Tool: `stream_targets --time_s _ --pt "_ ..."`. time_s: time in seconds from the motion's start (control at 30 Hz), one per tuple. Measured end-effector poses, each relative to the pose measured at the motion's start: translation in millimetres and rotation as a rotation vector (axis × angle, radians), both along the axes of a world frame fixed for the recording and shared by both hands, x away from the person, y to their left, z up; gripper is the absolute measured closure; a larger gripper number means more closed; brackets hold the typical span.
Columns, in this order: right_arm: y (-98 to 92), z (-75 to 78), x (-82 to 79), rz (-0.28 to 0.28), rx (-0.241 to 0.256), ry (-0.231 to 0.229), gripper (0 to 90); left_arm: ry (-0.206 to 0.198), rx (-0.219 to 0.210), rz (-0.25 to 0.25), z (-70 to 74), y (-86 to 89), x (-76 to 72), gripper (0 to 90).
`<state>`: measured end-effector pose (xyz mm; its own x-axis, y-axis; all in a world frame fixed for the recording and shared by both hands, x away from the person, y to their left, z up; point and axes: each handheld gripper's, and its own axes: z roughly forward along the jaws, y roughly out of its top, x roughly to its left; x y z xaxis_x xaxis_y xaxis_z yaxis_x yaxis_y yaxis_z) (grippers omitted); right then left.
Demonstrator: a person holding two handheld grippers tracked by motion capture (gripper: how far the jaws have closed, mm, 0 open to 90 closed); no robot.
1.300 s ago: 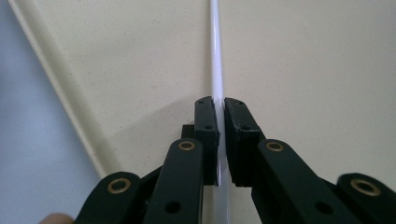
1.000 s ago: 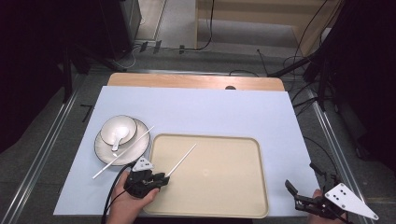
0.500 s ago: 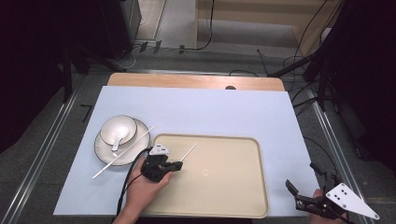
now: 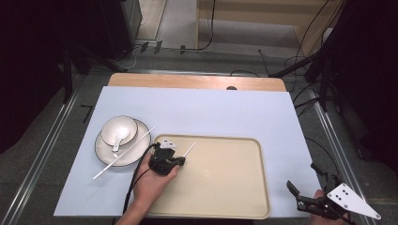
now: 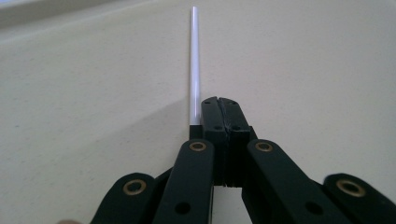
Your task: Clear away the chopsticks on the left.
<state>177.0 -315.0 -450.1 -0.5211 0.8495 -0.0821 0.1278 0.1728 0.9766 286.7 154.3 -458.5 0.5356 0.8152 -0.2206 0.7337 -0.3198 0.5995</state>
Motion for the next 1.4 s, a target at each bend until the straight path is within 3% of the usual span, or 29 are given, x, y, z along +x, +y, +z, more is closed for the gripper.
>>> stream_targets --time_s 0.27,0.67,1.03,1.4 --pt "1.1 -0.2 0.3 0.002 -0.002 0.005 3.7 -0.005 -0.026 0.059 -0.8 21.1 -0.4 90.0" --pt "1.8 -0.6 0.6 0.002 -0.004 0.006 3.7 -0.025 -0.026 0.117 -0.7 46.9 -7.3 90.0" --pt "2.9 -0.7 0.8 0.000 -0.007 0.009 3.7 -0.030 -0.025 0.135 -0.2 60.4 -14.8 90.0" --pt "1.9 -0.8 0.5 0.003 -0.011 0.006 3.7 -0.047 -0.032 0.113 -1.7 62.5 -18.5 90.0"
